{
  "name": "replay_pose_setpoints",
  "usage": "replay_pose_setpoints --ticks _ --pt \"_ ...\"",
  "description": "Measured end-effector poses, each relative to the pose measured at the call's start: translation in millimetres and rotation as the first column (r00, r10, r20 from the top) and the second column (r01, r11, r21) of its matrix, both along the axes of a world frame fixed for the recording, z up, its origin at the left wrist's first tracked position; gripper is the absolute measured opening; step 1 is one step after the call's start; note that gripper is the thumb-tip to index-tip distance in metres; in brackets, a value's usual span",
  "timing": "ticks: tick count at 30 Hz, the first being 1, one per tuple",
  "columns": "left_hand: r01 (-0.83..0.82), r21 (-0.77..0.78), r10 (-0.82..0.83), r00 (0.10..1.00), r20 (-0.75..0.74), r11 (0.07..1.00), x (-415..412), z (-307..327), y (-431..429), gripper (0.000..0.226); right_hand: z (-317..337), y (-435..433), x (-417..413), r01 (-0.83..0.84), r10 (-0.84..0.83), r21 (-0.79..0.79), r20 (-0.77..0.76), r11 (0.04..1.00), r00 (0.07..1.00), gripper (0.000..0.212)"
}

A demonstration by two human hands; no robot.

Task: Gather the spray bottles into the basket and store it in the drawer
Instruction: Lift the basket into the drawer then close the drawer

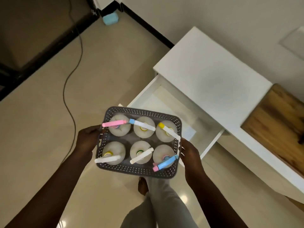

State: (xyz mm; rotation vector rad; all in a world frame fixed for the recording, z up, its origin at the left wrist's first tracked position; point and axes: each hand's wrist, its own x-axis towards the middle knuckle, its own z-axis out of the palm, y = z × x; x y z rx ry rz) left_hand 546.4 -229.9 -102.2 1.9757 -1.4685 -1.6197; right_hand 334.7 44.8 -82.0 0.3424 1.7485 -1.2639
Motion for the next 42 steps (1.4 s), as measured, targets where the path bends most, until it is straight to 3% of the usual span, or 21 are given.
replay_pose_setpoints --ticks 8,17,33,42 --pt "0.168 0.023 -0.166 0.984 -0.065 0.986 -136 -13 -11 0.026 -17 22 -73 0.17 -0.169 0.031 -0.048 0.985 0.984 0.032" --pt "0.3 0.04 -0.298 0.953 -0.045 0.953 -230 -81 -6 0.028 -76 40 -124 0.341 -0.34 0.059 -0.028 0.938 0.94 0.031" --pt "0.504 0.096 -0.506 0.862 -0.004 0.858 -300 -234 -23 0.024 -231 48 -129 0.543 -0.555 0.138 0.063 0.828 0.83 0.036" --pt "0.563 0.142 -0.574 0.818 0.044 0.814 -319 -286 -31 0.025 -295 37 -124 0.555 -0.581 0.216 0.084 0.804 0.809 0.036"
